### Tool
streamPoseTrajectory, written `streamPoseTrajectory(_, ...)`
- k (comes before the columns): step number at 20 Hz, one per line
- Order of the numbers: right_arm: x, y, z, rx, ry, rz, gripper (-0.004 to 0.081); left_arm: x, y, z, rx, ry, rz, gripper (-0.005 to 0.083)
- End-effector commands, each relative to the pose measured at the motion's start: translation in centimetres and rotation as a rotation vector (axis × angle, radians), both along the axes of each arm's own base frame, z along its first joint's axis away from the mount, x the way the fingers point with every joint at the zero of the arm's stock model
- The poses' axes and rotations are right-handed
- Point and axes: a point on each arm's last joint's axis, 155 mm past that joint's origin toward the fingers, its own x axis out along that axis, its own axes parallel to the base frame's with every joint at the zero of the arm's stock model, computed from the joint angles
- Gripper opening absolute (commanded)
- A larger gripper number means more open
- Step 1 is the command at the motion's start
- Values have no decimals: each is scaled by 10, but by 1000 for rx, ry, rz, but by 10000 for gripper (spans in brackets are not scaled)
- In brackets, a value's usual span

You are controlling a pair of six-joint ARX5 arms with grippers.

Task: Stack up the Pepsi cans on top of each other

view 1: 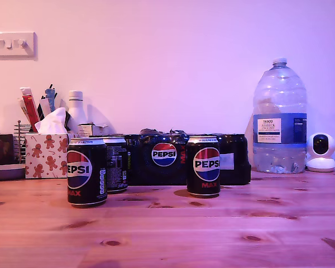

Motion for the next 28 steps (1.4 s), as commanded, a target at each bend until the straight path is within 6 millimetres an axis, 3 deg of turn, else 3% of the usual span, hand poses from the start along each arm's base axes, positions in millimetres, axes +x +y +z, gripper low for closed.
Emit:
streamPoseTrajectory(1, 14, 4, 35, 38, -147, 0, -12, 10, -6, 34, -81, -119, -1, -19)
streamPoseTrajectory(10, 15, 5, 35, 40, -148, 3, -12, 11, -8, 33, -88, -114, -10, -19)
streamPoseTrajectory(14, 18, 15, 35, 58, -147, 49, -12, 17, -15, 33, -96, -118, -37, -19)
streamPoseTrajectory(17, 23, 27, 46, 111, -177, 90, -12, 23, -24, 35, -103, -136, -63, -19)
streamPoseTrajectory(20, 33, 39, 73, 162, -283, 121, -12, 29, -33, 29, -86, -161, -96, -19)
streamPoseTrajectory(22, 39, 47, 81, 174, -325, 144, -12, 32, -37, 24, -95, -194, -110, -19)
streamPoseTrajectory(26, 54, 65, 73, 182, -339, 199, -12, 33, -39, 13, -87, -250, -117, -19)
streamPoseTrajectory(28, 62, 72, 52, 182, -281, 216, -10, 34, -39, 3, -70, -225, -119, -19)
